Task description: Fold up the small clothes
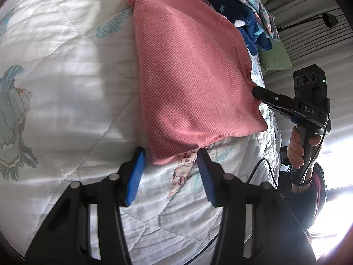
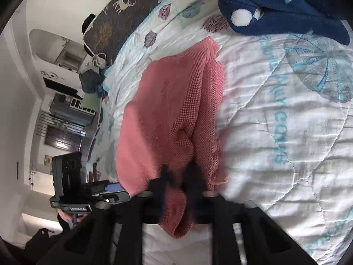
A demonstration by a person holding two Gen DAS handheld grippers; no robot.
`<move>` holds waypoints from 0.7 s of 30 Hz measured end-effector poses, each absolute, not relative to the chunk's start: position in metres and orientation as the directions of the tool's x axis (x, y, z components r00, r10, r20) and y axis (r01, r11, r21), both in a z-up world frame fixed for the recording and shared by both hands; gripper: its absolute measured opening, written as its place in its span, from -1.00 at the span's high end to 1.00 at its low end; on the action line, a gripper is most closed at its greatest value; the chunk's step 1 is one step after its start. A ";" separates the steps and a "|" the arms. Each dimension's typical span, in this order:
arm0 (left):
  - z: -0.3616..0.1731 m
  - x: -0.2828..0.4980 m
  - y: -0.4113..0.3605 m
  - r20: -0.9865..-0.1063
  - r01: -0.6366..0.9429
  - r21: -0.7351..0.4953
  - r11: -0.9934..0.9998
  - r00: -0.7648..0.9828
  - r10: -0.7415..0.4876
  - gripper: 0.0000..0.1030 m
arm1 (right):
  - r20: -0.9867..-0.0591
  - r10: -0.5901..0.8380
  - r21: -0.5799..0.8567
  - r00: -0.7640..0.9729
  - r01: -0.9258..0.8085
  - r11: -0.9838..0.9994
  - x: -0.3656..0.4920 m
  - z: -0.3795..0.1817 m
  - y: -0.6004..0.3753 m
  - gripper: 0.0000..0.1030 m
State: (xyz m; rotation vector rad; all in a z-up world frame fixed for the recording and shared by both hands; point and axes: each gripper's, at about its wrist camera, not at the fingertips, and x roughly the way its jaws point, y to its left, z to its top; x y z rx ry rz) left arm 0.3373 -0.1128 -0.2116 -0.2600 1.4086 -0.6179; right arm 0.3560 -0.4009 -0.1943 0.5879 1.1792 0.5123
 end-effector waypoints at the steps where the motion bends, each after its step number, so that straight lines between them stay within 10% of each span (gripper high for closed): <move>1: -0.212 0.337 -0.113 -0.838 0.250 -0.520 0.817 0.038 -0.545 0.02 | -0.715 0.627 0.639 0.311 -0.073 0.765 0.354 -0.193 -0.403 0.81; 11: -0.204 0.343 -0.102 -0.828 0.225 -0.535 0.815 0.055 -0.558 0.02 | -0.871 0.367 0.321 0.328 -0.188 0.928 0.346 -0.182 -0.379 0.74; 18: -0.219 0.385 -0.087 -0.699 0.100 -0.706 0.701 0.057 -0.713 -0.04 | -0.798 0.455 0.452 0.396 -0.107 0.886 0.350 -0.166 -0.397 -0.50; 21: -0.240 0.397 -0.093 -0.622 0.062 -0.781 0.621 0.015 -0.783 -0.08 | -0.776 0.527 0.543 0.346 -0.059 0.838 0.363 -0.184 -0.406 -0.58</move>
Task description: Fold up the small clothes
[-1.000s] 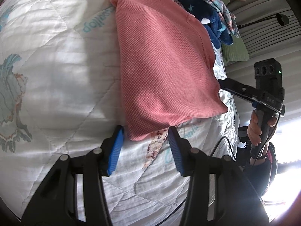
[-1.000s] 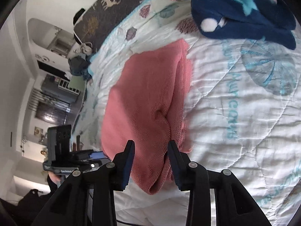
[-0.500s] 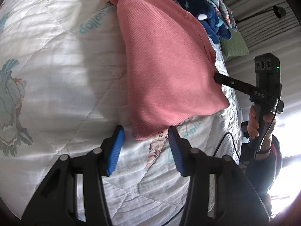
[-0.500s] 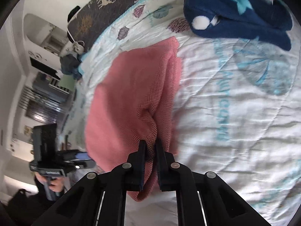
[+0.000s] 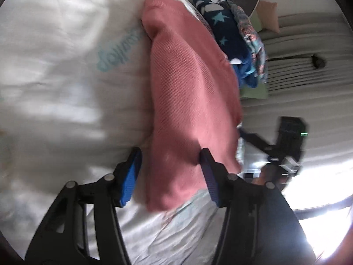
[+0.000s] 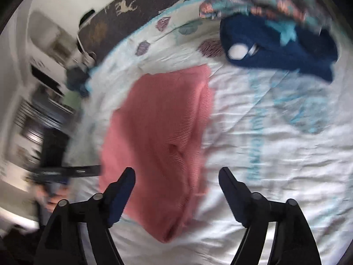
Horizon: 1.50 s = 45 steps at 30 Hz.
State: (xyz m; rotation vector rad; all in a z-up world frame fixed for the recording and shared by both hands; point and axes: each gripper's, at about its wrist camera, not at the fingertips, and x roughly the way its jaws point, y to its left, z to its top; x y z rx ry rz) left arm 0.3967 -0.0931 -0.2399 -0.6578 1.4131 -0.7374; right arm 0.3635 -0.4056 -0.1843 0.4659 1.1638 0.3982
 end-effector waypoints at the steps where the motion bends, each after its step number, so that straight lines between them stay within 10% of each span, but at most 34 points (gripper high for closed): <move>1: -0.245 0.400 -0.093 -0.587 0.033 -0.809 0.587 0.012 -0.809 -0.08 | -0.785 0.522 0.541 0.334 -0.041 0.840 0.368 -0.191 -0.405 -0.58; 12: -0.259 0.399 -0.096 -0.494 -0.022 -0.869 0.494 0.005 -0.870 0.10 | -0.564 0.777 0.817 0.278 0.056 0.573 0.436 -0.239 -0.415 -0.66; 17: -0.261 0.398 -0.098 -0.478 -0.023 -0.878 0.478 0.008 -0.878 0.17 | -0.602 0.761 0.788 0.241 0.028 0.615 0.456 -0.234 -0.398 -0.66; 19: -0.257 0.395 -0.102 -0.509 0.014 -0.860 0.510 0.030 -0.860 0.26 | -0.619 0.744 0.776 0.251 0.050 0.629 0.458 -0.235 -0.397 -0.55; 22: -0.260 0.393 -0.095 -0.503 -0.013 -0.864 0.503 0.045 -0.863 0.34 | -0.647 0.719 0.753 0.252 0.067 0.654 0.450 -0.235 -0.396 0.27; 28: -0.245 0.392 -0.100 -0.515 -0.003 -0.856 0.517 0.097 -0.852 0.44 | -0.630 0.724 0.769 0.282 0.092 0.633 0.443 -0.232 -0.394 0.46; 45: -0.072 0.393 -0.131 -0.435 0.331 -0.811 0.482 0.209 -0.876 0.47 | -0.610 0.629 0.639 0.483 -0.169 0.750 0.408 -0.032 -0.397 0.55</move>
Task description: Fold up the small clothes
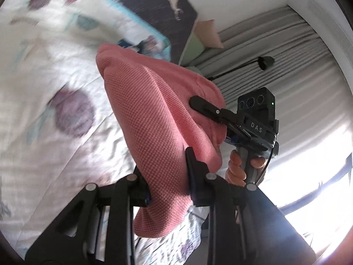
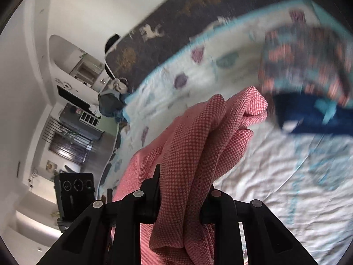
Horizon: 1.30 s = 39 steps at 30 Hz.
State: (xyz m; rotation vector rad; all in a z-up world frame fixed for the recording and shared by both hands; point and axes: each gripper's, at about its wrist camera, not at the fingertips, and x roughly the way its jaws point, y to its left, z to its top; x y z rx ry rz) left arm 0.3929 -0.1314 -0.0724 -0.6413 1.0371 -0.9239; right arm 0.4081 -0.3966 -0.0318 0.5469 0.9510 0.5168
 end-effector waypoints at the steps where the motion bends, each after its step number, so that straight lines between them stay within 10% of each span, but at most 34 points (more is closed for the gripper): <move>1: -0.061 0.399 -0.138 -0.424 0.343 -0.812 0.473 0.210 -0.881 0.47 | -0.611 0.619 0.628 0.493 -0.174 0.759 0.408 -0.022 -0.400 0.55; 17: 0.017 0.523 -0.289 -0.382 0.501 -0.749 0.435 0.211 -0.900 0.47 | -0.625 0.399 0.453 0.671 -0.105 0.885 0.501 0.087 -0.524 0.55; 31: -0.164 0.640 -0.348 -0.540 0.391 -0.745 0.541 0.124 -0.833 0.42 | -0.779 0.290 0.448 0.556 0.169 0.878 0.633 -0.110 -0.599 0.54; 39: -0.144 0.626 -0.338 -0.532 0.393 -0.735 0.552 0.170 -0.830 0.15 | -0.800 0.177 0.353 0.573 0.211 0.911 0.618 -0.110 -0.592 0.28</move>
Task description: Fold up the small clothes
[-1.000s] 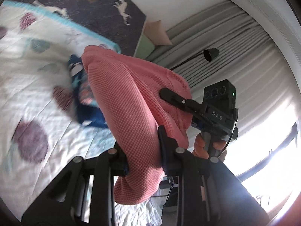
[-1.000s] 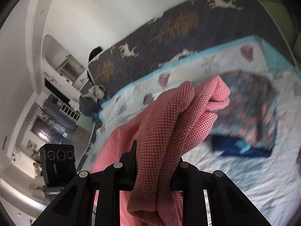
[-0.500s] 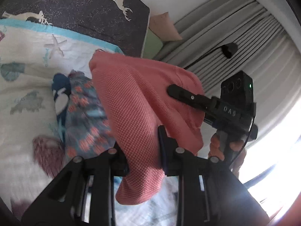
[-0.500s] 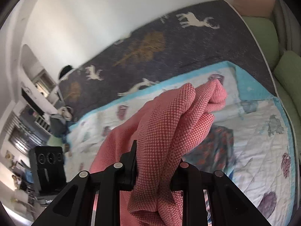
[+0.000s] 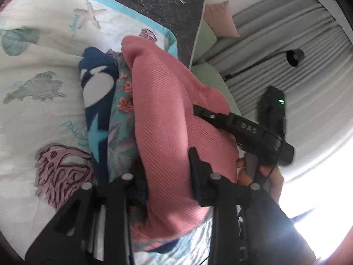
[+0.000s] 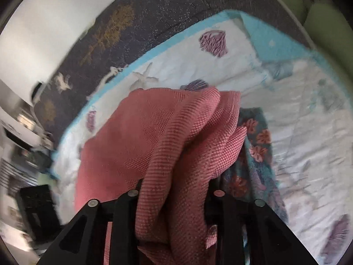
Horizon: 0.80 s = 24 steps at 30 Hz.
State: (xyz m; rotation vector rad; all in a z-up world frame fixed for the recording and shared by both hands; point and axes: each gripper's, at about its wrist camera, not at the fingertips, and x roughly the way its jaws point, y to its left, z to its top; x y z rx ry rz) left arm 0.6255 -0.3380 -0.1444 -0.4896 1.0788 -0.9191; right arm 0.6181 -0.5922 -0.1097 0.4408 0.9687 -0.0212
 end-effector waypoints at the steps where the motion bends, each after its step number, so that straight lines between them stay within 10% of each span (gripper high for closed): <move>1: -0.134 0.622 -0.336 -0.561 0.391 -0.709 0.586 0.190 -0.806 0.04 | -0.809 0.113 0.296 0.577 0.232 0.927 0.615 -0.099 -0.586 0.22; 7: -0.029 0.556 -0.300 -0.618 0.520 -0.364 0.773 0.485 -0.618 -0.40 | -0.759 -0.070 0.111 0.647 0.235 0.966 0.563 -0.009 -0.553 -0.14; 24: 0.156 0.304 -0.154 -0.391 0.372 -0.101 0.923 0.838 -0.381 -0.63 | -0.615 -0.067 0.057 0.786 0.129 0.990 0.303 0.187 -0.405 -0.63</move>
